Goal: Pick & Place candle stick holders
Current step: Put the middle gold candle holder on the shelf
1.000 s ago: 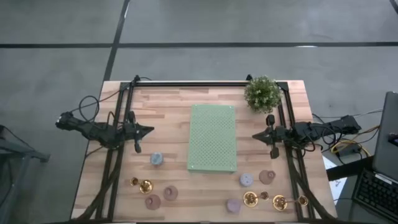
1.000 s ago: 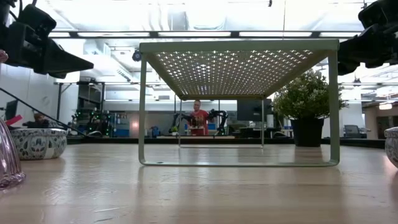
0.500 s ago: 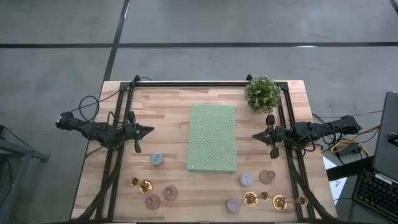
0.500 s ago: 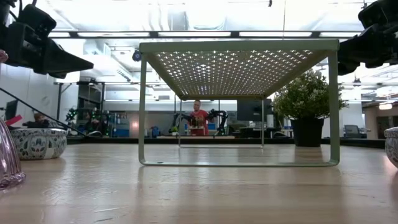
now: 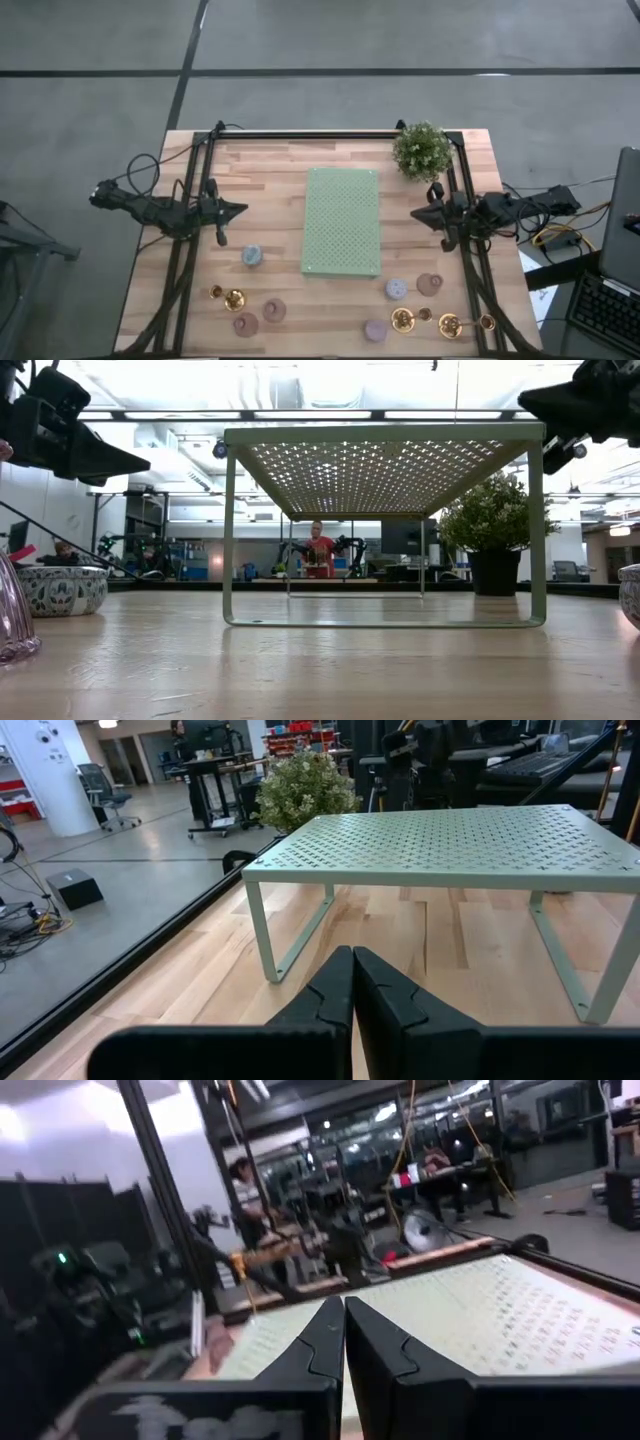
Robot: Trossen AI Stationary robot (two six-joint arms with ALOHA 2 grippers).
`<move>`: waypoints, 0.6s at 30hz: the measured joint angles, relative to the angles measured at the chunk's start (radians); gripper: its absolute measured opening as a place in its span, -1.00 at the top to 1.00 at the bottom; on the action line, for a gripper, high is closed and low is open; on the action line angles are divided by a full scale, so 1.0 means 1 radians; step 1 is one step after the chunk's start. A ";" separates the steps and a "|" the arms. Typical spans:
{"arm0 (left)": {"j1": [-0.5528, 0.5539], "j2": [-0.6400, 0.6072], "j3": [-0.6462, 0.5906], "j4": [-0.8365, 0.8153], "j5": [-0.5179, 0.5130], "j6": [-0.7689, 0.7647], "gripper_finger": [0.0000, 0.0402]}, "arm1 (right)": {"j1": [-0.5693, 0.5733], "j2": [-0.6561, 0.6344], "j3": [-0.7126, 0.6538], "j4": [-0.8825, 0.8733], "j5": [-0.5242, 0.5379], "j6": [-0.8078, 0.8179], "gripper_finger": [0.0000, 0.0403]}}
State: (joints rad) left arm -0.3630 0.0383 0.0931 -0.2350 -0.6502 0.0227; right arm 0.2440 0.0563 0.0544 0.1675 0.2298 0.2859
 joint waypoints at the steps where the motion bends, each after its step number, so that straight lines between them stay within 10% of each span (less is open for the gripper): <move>1: 0.000 0.000 0.000 0.000 0.000 0.000 0.93 | 0.000 0.000 0.000 0.019 0.000 0.001 0.96; 10: 0.000 0.000 0.000 0.000 -0.003 0.000 0.93 | 0.002 0.045 0.000 0.189 -0.463 0.114 0.96; 18: 0.001 0.000 0.000 0.000 -0.003 0.000 0.93 | 0.100 0.189 0.038 0.184 -0.648 0.107 0.87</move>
State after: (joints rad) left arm -0.3622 0.0383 0.0929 -0.2352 -0.6529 0.0227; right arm 0.3438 0.2453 0.0926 0.3516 -0.4182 0.3926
